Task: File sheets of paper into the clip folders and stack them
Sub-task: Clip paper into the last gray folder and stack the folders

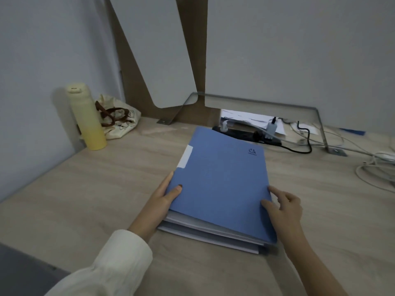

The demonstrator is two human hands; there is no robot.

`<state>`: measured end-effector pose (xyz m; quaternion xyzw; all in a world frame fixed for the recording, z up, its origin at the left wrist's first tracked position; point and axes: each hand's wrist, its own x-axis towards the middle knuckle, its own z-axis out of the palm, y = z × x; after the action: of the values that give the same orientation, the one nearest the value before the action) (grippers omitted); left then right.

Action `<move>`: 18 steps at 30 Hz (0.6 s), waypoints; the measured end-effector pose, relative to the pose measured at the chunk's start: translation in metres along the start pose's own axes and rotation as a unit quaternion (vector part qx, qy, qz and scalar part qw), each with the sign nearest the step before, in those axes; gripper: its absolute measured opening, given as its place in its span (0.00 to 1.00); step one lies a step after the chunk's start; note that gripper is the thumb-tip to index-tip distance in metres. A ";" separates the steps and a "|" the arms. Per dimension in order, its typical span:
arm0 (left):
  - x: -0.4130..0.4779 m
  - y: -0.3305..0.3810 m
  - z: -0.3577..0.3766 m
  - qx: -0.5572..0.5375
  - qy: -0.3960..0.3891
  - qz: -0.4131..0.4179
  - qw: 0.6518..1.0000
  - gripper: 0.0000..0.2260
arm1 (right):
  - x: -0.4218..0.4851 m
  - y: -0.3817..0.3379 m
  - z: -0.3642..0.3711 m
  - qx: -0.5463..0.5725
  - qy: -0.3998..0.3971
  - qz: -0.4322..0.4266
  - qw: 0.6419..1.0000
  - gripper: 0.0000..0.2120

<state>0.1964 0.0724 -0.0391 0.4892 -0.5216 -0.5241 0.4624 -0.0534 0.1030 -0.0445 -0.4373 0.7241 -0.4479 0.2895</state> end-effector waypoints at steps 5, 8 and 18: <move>0.002 0.000 0.004 0.009 -0.028 -0.015 0.999 0.24 | -0.006 0.010 0.001 0.167 -0.086 0.093 0.978 0.26; 0.003 -0.004 -0.001 -0.032 -0.026 -0.017 0.999 0.22 | -0.007 0.009 0.005 0.181 -0.107 0.094 0.973 0.22; 0.034 -0.012 -0.050 -0.069 0.011 -0.030 0.997 0.22 | 0.017 -0.020 0.056 0.189 -0.155 0.074 0.967 0.22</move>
<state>0.2434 0.0342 -0.0506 0.4773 -0.4642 -0.5670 0.4850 -0.0086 0.0610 -0.0511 -0.3837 0.6035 -0.4805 0.5077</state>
